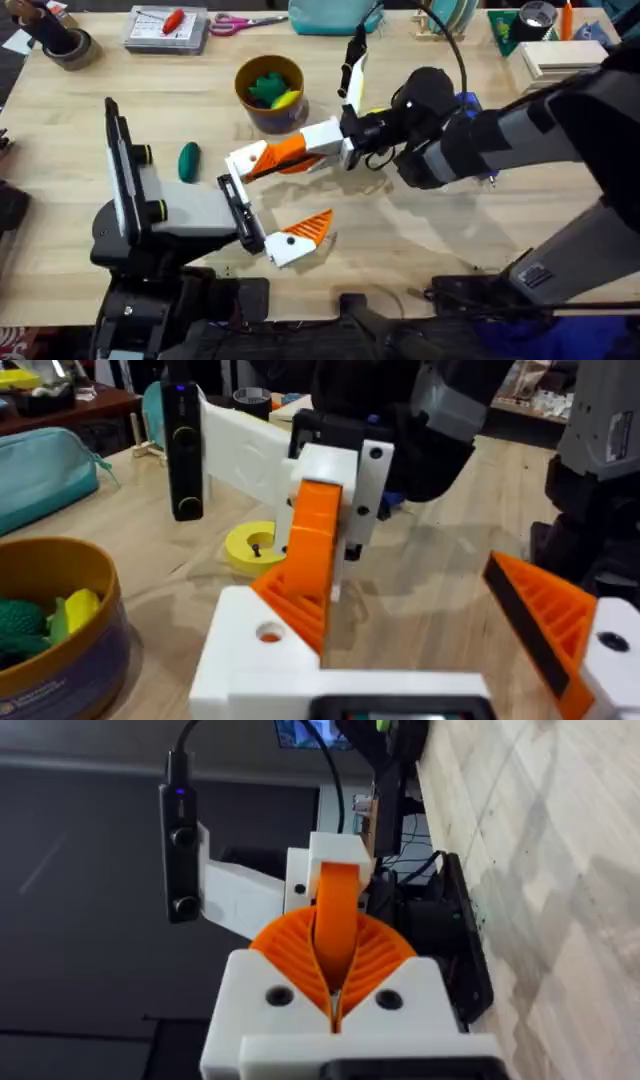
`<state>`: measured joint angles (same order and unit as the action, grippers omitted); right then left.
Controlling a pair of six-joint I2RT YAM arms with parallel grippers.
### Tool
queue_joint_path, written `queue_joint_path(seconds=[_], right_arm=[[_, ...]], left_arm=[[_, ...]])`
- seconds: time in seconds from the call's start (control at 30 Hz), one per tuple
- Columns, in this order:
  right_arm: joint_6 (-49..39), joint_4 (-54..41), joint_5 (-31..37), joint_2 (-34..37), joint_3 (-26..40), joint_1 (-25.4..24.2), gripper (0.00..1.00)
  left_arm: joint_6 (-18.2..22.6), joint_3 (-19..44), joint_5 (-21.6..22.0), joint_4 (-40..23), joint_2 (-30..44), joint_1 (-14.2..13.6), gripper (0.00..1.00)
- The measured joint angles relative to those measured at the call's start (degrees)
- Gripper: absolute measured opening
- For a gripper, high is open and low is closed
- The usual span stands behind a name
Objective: Pick up the gripper from the table and insert it into the empty holder that is missing its gripper. Then pick up a screw, insert it into the mounting hole, and use the screwdriver to tighten it. Finally, clean up the table by picking up the vegetable and placing it into the bucket.
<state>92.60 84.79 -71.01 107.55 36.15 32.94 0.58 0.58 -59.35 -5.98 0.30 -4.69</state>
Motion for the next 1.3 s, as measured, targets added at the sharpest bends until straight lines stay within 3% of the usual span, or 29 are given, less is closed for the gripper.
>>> queue_joint_path(seconds=[0.4, 1.3], right_arm=[[-0.5, -4.9, -3.9, 0.2, 3.0, -1.1, 0.009], [-1.1, -5.0, -2.7, 0.2, 3.1, -0.4, 0.009]], left_arm=[[0.0, 0.0, -0.4, 0.0, 0.0, 0.0, 0.985], [0.0, 0.0, 0.5, 0.1, 0.0, 0.0, 0.986]])
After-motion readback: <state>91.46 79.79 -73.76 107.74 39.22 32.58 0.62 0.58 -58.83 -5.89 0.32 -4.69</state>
